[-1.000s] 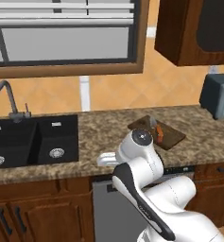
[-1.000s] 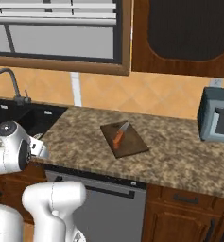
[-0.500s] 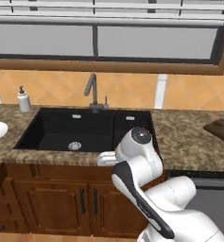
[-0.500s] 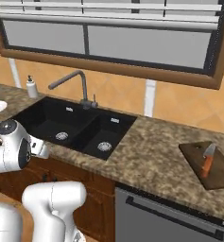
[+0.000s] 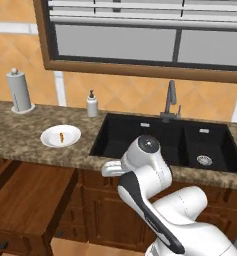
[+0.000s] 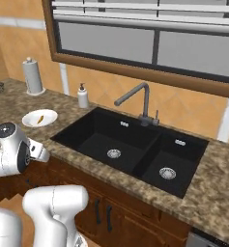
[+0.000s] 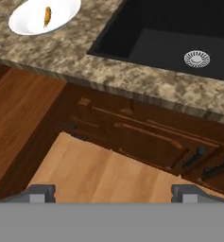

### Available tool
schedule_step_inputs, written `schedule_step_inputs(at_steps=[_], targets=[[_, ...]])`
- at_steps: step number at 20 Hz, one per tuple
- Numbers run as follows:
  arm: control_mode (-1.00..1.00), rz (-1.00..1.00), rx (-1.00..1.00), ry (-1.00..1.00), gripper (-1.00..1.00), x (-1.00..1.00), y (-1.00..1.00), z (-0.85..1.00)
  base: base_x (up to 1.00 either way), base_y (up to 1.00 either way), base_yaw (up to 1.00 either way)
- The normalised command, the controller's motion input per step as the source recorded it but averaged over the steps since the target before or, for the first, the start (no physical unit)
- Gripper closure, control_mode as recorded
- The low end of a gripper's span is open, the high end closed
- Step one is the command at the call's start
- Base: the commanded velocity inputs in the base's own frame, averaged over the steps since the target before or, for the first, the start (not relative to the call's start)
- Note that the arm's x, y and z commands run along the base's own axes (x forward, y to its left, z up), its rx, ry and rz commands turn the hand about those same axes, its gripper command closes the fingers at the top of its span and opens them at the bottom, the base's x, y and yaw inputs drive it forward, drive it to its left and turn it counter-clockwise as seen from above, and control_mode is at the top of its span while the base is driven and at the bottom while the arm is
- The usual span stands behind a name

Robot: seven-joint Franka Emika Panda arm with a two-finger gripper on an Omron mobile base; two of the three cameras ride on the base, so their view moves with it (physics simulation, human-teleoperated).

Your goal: Pick up the knife from the drawer and place it on the cutting board. Then place the meat from the plate to the cutting board.

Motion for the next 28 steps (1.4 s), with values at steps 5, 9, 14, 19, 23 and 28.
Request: schedule_step_inputs(at_steps=[5, 9, 14, 19, 23, 28], targets=[[1.0, 0.0, 0.0, 0.0, -1.0, 0.0, 0.0, 0.0, 0.59, 0.33, 0.11], [1.0, 0.0, 0.0, 0.0, -1.0, 0.0, 0.0, 0.0, 0.4, 0.0, 0.0], [1.0, 0.0, 0.0, 0.0, -1.0, 0.0, 0.0, 0.0, 0.27, 0.19, 0.05], [1.0, 0.0, 0.0, 0.0, -1.0, 0.0, 0.0, 0.0, 0.56, 0.29, 0.09], [1.0, 0.0, 0.0, 0.0, -1.0, 0.0, 0.0, 0.0, 0.45, 0.29, 0.02], [1.0, 0.0, 0.0, 0.0, -1.0, 0.0, 0.0, 0.0, 0.62, 0.37, 0.02]])
